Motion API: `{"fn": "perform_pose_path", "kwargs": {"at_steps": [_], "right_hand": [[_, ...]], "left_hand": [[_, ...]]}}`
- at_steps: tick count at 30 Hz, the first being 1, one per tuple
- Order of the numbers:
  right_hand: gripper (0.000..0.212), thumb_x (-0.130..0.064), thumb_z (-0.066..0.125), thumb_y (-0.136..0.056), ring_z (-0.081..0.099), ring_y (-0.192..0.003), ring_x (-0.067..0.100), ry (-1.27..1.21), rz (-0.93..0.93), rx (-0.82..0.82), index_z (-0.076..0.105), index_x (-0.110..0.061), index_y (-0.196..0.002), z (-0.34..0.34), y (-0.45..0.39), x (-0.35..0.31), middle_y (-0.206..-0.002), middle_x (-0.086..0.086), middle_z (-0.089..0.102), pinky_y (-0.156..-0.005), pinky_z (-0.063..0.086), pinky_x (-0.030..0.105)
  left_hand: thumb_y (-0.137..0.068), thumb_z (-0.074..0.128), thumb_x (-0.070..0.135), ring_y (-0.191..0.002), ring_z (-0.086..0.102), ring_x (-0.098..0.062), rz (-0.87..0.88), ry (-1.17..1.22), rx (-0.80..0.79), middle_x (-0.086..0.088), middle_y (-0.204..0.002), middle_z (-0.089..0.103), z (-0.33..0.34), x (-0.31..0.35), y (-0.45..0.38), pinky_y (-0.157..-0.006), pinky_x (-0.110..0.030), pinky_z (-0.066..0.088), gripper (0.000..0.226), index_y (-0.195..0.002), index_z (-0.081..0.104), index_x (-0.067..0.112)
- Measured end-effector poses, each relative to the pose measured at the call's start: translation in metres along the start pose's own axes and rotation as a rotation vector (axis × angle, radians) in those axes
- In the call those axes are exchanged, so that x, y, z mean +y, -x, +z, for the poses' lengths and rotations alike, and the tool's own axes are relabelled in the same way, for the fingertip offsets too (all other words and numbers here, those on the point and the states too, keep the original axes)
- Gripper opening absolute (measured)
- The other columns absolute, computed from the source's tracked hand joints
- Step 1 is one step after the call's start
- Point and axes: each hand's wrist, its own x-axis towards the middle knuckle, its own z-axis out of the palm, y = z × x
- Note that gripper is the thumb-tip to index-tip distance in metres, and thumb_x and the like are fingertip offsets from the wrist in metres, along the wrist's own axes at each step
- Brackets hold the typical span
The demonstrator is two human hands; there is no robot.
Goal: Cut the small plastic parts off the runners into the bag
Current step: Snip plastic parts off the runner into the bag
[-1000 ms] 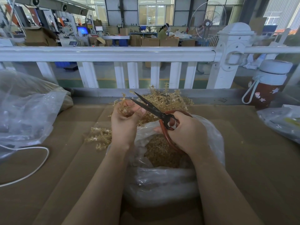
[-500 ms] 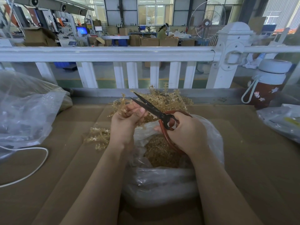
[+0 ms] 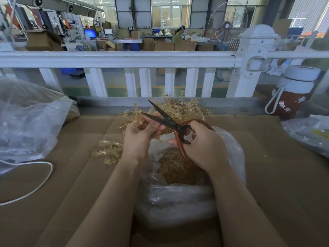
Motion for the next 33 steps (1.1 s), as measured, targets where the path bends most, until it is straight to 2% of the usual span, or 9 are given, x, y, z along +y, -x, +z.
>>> {"fn": "perform_pose_path", "kwargs": {"at_steps": [4,7,10,15,19,23,26,33], "right_hand": [[0.054,-0.081,0.062,-0.074,0.053,-0.075,-0.004,-0.021,0.020,-0.050,0.063,-0.031,-0.095,0.0016,-0.0011,0.0023,-0.084,-0.018,0.063,-0.060,0.034,0.007],[0.051,-0.080,0.063,-0.074,0.051,-0.076,-0.009,-0.022,0.028,-0.065,0.061,-0.033,-0.094,0.0016,-0.0012,0.0034,-0.083,-0.019,0.062,-0.059,0.032,0.007],[0.050,-0.079,0.064,-0.075,0.053,-0.073,-0.006,0.005,0.025,-0.045,0.062,-0.031,-0.091,0.0019,-0.0010,0.0030,-0.080,-0.016,0.063,-0.057,0.034,0.006],[0.053,-0.079,0.064,-0.074,0.052,-0.070,-0.004,0.022,0.022,-0.042,0.062,-0.028,-0.087,0.0025,-0.0021,0.0022,-0.076,-0.015,0.062,-0.055,0.033,0.007],[0.052,-0.080,0.061,-0.075,0.048,-0.069,-0.010,0.017,0.026,-0.031,0.063,-0.029,-0.086,0.0026,-0.0021,0.0015,-0.075,-0.016,0.062,-0.059,0.038,0.006],[0.053,-0.082,0.057,-0.074,0.046,-0.066,-0.011,0.026,0.039,-0.025,0.064,-0.032,-0.088,0.0002,-0.0025,0.0003,-0.072,-0.020,0.058,-0.054,0.028,0.007],[0.055,-0.083,0.056,-0.074,0.045,-0.065,-0.010,0.012,0.038,-0.016,0.065,-0.031,-0.088,-0.0002,-0.0025,0.0002,-0.072,-0.019,0.060,-0.055,0.028,0.006],[0.055,-0.084,0.056,-0.074,0.047,-0.065,-0.010,0.007,0.025,-0.025,0.067,-0.033,-0.092,-0.0019,-0.0022,0.0004,-0.075,-0.018,0.063,-0.053,0.030,0.005]], "left_hand": [[-0.091,0.064,0.002,-0.076,0.067,-0.015,0.001,-0.007,-0.011,-0.004,-0.081,0.073,-0.0005,0.0006,0.0003,-0.078,-0.031,0.050,0.022,-0.083,0.077,0.018],[-0.091,0.063,0.002,-0.075,0.067,-0.013,-0.007,-0.003,-0.024,-0.001,-0.079,0.073,-0.0002,0.0027,0.0005,-0.076,-0.027,0.052,0.029,-0.075,0.078,0.021],[-0.090,0.064,0.001,-0.073,0.069,-0.010,-0.016,-0.005,-0.030,0.001,-0.076,0.073,0.0002,0.0039,0.0007,-0.070,-0.020,0.053,0.032,-0.070,0.078,0.022],[-0.089,0.065,0.000,-0.074,0.069,-0.013,-0.025,0.000,-0.018,-0.001,-0.074,0.073,-0.0009,0.0013,-0.0002,-0.074,-0.024,0.054,0.033,-0.066,0.077,0.021],[-0.086,0.067,0.005,-0.072,0.066,-0.014,-0.031,0.012,-0.039,-0.001,-0.071,0.071,-0.0036,-0.0002,-0.0011,-0.074,-0.024,0.053,0.029,-0.064,0.075,0.021],[-0.077,0.071,0.013,-0.071,0.065,-0.013,-0.042,0.059,-0.052,-0.003,-0.072,0.069,-0.0024,0.0014,0.0003,-0.071,-0.021,0.053,0.012,-0.066,0.073,0.018],[-0.078,0.070,0.011,-0.069,0.065,-0.012,-0.053,0.078,-0.043,-0.003,-0.071,0.069,-0.0014,0.0015,0.0003,-0.069,-0.020,0.053,0.006,-0.072,0.070,0.011],[-0.083,0.067,0.005,-0.068,0.065,-0.011,-0.050,0.092,-0.028,-0.002,-0.071,0.069,0.0003,0.0017,0.0003,-0.067,-0.019,0.053,0.009,-0.075,0.068,0.009]]}}
